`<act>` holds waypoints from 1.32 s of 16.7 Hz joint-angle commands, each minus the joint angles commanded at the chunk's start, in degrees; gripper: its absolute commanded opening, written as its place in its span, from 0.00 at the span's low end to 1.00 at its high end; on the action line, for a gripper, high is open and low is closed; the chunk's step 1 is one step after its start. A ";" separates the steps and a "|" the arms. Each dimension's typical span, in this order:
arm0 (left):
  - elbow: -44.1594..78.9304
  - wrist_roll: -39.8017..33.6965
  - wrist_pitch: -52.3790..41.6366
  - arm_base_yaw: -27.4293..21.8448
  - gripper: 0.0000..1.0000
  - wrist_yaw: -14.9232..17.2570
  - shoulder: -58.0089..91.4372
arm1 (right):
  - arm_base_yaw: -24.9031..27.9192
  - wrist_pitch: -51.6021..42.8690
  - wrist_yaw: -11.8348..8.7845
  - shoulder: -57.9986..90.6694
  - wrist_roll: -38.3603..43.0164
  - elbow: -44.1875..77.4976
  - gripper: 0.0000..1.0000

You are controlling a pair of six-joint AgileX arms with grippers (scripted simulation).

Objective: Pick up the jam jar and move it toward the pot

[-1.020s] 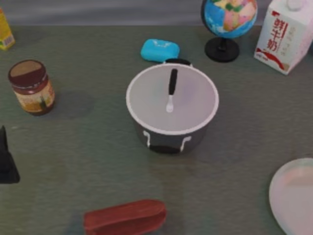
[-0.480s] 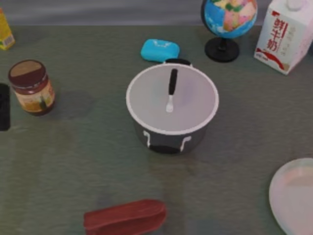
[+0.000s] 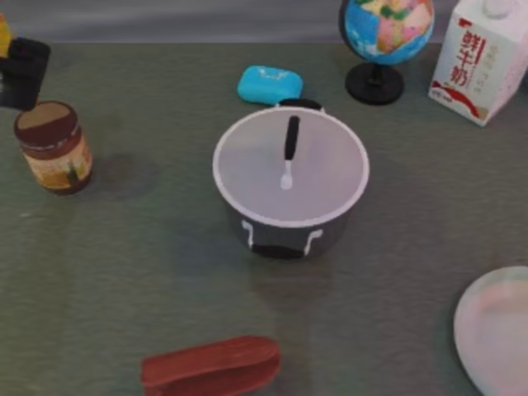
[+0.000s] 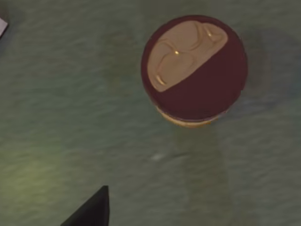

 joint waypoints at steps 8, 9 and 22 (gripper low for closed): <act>33.29 4.90 -19.27 0.29 1.00 -0.24 34.92 | 0.00 0.00 0.00 0.00 0.00 0.00 1.00; 36.17 5.31 -20.92 0.35 1.00 -0.29 38.01 | 0.00 0.00 0.00 0.00 0.00 0.00 1.00; 44.29 6.50 -25.08 0.44 1.00 -0.46 47.97 | 0.00 0.00 0.00 0.00 0.00 0.00 1.00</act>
